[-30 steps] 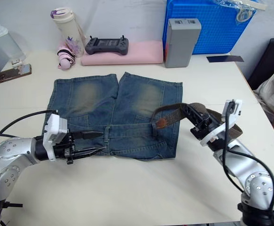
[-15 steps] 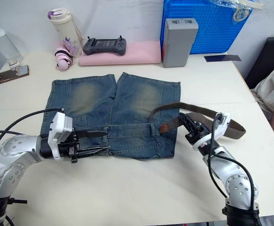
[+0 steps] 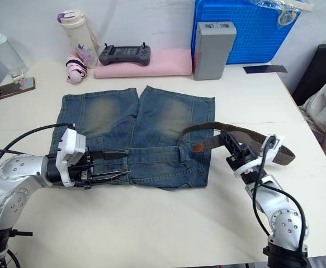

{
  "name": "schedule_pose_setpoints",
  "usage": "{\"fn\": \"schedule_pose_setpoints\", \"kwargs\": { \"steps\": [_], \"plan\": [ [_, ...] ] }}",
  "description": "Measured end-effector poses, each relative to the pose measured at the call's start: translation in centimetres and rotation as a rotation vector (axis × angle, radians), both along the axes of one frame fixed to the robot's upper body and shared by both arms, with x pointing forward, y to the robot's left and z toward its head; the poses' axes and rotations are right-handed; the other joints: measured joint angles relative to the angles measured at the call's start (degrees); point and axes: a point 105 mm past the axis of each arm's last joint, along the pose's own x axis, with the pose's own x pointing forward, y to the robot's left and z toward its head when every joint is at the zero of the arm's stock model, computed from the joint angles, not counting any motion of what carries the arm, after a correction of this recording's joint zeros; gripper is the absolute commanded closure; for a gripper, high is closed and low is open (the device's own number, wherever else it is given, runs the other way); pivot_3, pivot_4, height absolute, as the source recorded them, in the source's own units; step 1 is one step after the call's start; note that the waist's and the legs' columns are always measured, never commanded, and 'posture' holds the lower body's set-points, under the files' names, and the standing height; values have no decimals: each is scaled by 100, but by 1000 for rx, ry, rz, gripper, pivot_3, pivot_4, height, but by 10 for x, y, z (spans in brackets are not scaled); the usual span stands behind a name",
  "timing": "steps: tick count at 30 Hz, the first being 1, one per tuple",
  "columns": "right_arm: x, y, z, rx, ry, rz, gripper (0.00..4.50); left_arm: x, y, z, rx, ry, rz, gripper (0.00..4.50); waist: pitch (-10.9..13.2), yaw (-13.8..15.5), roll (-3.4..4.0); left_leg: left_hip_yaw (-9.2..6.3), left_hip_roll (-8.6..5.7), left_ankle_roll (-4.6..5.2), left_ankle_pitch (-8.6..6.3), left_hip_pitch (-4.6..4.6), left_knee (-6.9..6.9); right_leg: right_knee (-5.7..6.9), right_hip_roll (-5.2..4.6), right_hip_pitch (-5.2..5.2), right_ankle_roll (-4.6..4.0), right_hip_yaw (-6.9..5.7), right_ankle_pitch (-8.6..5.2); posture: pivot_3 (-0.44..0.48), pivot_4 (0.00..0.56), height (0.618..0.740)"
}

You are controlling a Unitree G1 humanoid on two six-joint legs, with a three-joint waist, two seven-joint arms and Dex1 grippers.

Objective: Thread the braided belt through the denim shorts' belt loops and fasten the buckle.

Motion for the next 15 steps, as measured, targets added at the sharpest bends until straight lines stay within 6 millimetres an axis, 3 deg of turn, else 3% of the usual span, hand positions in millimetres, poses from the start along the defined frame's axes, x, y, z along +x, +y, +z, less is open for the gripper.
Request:
{"fn": "schedule_pose_setpoints", "kwargs": {
  "steps": [3,9,15],
  "plan": [
    [-3,1,-4,-7,15,15,4500,0,0,0,0,0,1,1777,0,2,0,0,0,0,0,0,0,0,0,0,0,0,0,0,150,728],
    [-1,21,-16,-15,50,65,4500,1,0,0,0,-1,6,1777,0,0,0,0,0,0,0,-1,0,0,0,-1,0,0,0,0,150,728],
    [2,19,-22,-42,58,41,4500,1,1,0,0,4,17,1777,0,6,0,0,0,1,0,-2,1,0,-1,0,0,0,0,0,150,728]
  ]
}}
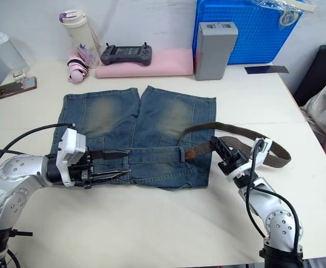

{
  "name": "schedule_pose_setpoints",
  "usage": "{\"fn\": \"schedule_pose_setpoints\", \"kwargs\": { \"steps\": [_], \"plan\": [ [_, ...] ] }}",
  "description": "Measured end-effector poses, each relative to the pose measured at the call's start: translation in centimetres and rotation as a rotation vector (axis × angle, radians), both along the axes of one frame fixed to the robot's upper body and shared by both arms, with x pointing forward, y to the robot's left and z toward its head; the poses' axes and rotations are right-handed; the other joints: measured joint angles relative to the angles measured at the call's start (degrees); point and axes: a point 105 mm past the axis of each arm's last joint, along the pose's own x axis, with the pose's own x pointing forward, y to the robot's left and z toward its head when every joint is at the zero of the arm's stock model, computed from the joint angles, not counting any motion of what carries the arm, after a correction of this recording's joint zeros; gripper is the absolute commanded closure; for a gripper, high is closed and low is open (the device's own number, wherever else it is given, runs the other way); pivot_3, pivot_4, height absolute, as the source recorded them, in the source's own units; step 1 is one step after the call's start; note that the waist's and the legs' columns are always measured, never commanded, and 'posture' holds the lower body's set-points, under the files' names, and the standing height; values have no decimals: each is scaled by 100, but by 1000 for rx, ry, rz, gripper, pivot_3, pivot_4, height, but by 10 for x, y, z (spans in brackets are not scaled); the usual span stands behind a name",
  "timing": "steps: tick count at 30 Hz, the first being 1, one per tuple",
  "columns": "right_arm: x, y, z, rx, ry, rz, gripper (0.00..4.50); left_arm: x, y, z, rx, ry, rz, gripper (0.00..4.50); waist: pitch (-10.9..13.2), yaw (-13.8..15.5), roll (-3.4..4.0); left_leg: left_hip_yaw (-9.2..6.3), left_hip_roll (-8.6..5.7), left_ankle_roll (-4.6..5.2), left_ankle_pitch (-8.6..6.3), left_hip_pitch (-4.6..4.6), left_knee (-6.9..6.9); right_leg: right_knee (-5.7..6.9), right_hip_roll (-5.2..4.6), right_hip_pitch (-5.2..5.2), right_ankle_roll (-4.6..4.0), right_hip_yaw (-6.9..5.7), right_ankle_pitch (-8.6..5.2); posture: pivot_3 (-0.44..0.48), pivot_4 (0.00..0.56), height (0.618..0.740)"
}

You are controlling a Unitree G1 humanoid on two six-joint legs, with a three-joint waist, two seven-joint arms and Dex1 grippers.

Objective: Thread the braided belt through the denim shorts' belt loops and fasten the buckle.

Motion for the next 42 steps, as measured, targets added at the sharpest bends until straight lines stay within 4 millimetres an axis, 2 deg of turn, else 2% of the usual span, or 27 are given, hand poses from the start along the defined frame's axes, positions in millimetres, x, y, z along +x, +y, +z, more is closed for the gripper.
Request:
{"fn": "schedule_pose_setpoints", "kwargs": {
  "steps": [5,10,18,23,33,39,42],
  "plan": [
    [2,0,-7,8,9,-9,4500,0,0,0,1,5,9,1777,0,-11,0,0,0,0,0,1,0,1,1,0,0,0,0,0,150,728],
    [7,12,-17,3,19,9,4500,0,0,-1,2,9,11,1777,0,-15,1,0,0,-1,1,2,1,2,1,0,0,1,0,0,150,728],
    [24,5,-32,-114,22,-97,4500,-2,-2,0,5,11,4,1777,-1,-17,1,0,0,-4,2,1,-1,3,2,-1,0,1,0,0,150,728],
    [26,2,-33,-177,-1,-121,4500,-4,-4,1,7,12,-7,1777,-1,-11,1,0,0,-4,2,1,0,3,2,-1,0,1,0,0,150,728],
    [25,5,-32,-162,-29,-126,4500,-4,-4,1,10,16,-13,1777,-1,-16,1,0,0,-4,2,2,0,4,2,-1,-1,1,0,0,150,728],
    [23,28,-28,-153,-46,-74,4500,-4,-5,4,11,7,-23,1777,-1,-39,2,0,0,-6,3,3,-1,6,3,-1,-1,2,0,0,150,728],
    [21,48,-37,-189,-8,-11,4500,-3,-5,5,11,3,-25,1777,-2,-71,2,0,0,-6,3,4,-1,7,3,-1,-1,2,0,0,150,728]
  ]
}}
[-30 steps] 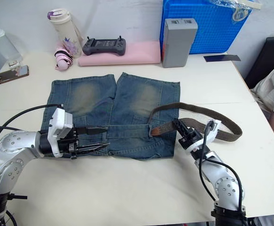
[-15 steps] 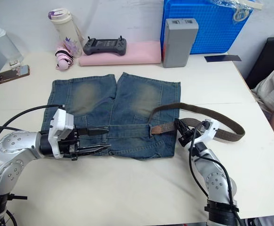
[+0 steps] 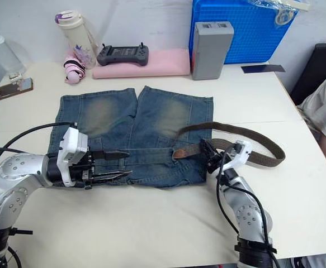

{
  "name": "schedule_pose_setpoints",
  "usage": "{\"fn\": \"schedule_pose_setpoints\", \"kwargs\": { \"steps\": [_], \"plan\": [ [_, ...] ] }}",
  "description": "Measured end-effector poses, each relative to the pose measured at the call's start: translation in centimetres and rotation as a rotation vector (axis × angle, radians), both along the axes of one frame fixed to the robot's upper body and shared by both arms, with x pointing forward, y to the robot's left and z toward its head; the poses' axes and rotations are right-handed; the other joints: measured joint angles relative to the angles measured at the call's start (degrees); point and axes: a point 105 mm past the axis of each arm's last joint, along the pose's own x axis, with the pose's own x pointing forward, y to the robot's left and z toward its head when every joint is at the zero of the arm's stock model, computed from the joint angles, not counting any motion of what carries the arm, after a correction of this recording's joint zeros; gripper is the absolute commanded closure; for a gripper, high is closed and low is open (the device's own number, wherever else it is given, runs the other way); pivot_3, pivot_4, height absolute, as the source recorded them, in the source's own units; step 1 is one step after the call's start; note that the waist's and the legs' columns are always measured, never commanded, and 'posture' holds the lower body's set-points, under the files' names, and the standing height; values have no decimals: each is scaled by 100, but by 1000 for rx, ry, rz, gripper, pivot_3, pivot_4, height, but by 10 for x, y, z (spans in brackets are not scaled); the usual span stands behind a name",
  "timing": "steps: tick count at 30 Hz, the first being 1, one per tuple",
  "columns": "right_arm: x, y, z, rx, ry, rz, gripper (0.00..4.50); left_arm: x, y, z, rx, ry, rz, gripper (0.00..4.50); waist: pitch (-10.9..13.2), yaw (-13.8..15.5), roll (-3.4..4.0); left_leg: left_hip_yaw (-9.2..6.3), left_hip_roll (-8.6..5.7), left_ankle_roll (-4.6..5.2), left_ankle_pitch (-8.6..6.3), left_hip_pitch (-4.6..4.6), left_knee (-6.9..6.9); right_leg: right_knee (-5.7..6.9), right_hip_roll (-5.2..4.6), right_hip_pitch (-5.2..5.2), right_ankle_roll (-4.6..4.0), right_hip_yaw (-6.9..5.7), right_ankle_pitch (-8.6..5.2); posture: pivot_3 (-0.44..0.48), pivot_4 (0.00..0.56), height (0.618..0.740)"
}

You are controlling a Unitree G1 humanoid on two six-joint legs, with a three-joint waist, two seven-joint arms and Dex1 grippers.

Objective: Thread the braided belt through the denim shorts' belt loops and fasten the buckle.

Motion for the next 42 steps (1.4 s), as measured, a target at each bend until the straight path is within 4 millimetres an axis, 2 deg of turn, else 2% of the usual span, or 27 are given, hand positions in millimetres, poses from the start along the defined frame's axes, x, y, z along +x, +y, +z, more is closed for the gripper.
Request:
{"fn": "schedule_pose_setpoints", "kwargs": {
  "steps": [5,8,17,21,25,29,32,36,42],
  "plan": [
    [6,14,-12,-114,67,40,4500,1,0,1,-1,-2,0,1777,-41,-116,-58,0,1,-5,3,23,-5,1,2,15,-2,3,-1,0,150,728],
    [11,15,-15,-168,77,31,4500,1,0,1,0,-2,0,1777,-57,-106,-82,0,1,-8,0,61,-9,-9,0,46,-6,9,-3,0,150,728],
    [19,-8,-7,-116,70,-49,4500,13,3,-9,47,-10,43,1777,-59,-11,-79,0,-2,-9,-4,54,-10,-6,-9,37,-11,11,-4,0,150,728],
    [11,-29,-3,-67,85,-81,4500,25,-4,-11,50,-37,42,1777,-52,78,-54,0,-3,-4,-6,29,-13,-6,-8,20,-10,6,-3,0,150,728],
    [4,-42,1,-76,92,-95,4500,45,-24,-18,48,-69,39,1777,-51,72,-48,0,-4,0,-3,-1,-7,-6,-3,0,-7,0,-1,0,150,728],
    [2,-39,5,-70,84,-83,4500,73,-39,-29,112,-129,74,1777,-51,52,-47,3,-3,-1,2,1,-7,0,4,-2,-7,0,-1,0,150,728],
    [2,-38,5,-66,90,-84,4500,89,-40,-43,200,-158,107,1777,-51,51,-47,4,-2,-2,2,-2,-8,2,4,-8,-7,1,-1,0,150,728],
    [2,-37,7,-63,86,-84,4500,97,-36,-62,370,-234,97,1777,-51,57,-47,5,-2,-1,2,-2,-7,0,2,-7,-7,2,-1,0,150,728],
    [1,-33,13,-65,68,-77,4500,108,-48,-63,411,-313,98,1777,-57,79,-39,3,-3,5,6,7,6,3,-6,2,-6,2,-1,0,150,728]
  ]
}}
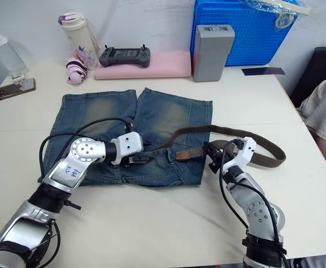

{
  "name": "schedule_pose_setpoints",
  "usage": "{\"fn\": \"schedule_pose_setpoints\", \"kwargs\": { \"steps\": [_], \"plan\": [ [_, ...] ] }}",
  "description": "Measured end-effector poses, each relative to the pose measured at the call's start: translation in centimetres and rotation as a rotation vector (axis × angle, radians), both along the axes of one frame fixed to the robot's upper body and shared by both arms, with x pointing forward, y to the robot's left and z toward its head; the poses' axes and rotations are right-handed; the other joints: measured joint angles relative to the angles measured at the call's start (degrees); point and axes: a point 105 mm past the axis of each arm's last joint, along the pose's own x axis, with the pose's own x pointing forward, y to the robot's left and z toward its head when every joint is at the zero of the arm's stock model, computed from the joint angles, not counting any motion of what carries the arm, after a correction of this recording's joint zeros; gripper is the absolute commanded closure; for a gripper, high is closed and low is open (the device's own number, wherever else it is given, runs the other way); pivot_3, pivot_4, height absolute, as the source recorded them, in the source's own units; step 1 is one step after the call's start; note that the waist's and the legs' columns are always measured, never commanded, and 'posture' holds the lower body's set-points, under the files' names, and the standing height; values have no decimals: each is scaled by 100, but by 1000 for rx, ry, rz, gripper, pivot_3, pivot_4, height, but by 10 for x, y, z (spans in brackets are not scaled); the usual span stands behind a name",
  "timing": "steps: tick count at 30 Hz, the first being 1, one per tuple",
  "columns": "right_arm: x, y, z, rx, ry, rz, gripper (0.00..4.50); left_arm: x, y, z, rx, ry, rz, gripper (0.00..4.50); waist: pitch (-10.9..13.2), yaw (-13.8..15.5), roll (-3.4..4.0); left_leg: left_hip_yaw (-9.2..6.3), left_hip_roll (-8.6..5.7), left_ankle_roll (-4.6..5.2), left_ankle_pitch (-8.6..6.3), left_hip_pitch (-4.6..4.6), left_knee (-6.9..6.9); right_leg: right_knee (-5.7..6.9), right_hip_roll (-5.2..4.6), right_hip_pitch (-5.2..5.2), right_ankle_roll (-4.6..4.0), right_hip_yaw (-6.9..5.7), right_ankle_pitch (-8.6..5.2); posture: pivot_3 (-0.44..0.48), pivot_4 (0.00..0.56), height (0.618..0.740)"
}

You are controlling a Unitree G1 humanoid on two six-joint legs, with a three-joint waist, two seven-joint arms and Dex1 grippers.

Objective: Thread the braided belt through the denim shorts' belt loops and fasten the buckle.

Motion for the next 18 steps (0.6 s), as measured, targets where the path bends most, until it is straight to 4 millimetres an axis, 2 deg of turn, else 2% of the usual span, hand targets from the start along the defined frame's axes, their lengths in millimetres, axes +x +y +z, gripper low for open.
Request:
{"fn": "schedule_pose_setpoints", "kwargs": {
  "steps": [6,14,18],
  "plan": [
    [1,5,4,-2,-13,16,4500,7,-18,-6,-51,34,13,1777,-1,2,2,-3,-2,7,-1,-3,22,2,-3,3,5,0,3,0,150,728],
    [5,-8,6,-19,-33,-39,4500,6,-10,-8,-41,66,27,1777,-2,-37,4,-2,-1,5,-1,1,18,27,-1,2,4,1,3,0,150,728],
    [7,-8,-1,-36,-16,-43,4500,6,-4,-8,-66,96,52,1777,-2,-75,4,-2,1,2,1,5,10,29,1,2,3,2,2,0,150,728]
  ]
}}
